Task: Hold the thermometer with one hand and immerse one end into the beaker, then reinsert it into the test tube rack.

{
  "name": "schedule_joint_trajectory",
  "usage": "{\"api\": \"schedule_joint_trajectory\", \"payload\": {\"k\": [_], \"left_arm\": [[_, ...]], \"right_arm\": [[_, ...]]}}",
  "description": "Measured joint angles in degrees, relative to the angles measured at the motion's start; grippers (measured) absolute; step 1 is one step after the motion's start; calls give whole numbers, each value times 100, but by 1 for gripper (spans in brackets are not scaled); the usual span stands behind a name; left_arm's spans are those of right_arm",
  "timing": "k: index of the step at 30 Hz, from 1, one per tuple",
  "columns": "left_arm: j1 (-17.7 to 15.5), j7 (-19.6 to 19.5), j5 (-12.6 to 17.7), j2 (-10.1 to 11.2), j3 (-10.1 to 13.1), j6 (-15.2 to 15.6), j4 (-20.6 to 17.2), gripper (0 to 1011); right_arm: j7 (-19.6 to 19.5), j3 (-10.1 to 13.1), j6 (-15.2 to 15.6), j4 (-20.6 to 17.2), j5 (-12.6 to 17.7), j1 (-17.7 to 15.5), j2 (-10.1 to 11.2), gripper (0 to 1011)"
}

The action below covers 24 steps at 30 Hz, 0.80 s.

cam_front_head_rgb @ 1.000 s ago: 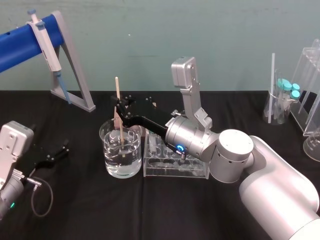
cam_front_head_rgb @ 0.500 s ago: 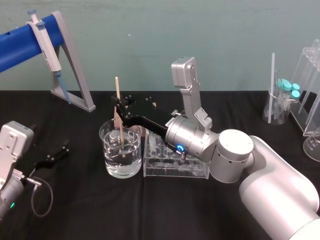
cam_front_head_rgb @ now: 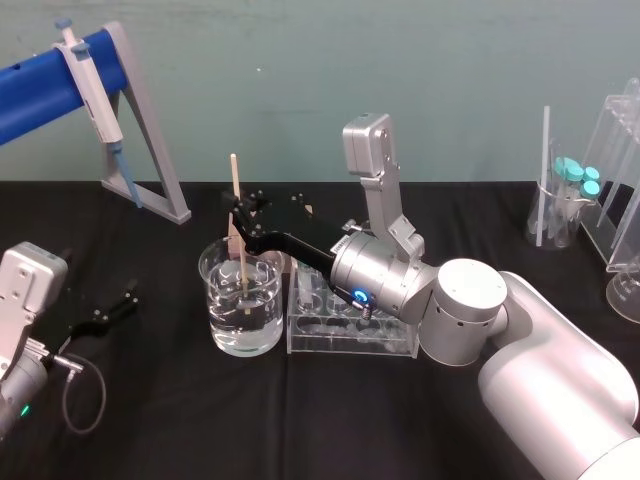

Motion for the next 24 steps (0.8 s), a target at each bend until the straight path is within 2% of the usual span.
{"api": "schedule_joint_trajectory", "payload": {"k": [24], "left_arm": [[0,0,0,0,0,0,0,1004]], "right_arm": [[0,0,0,0,0,0,0,48]]}}
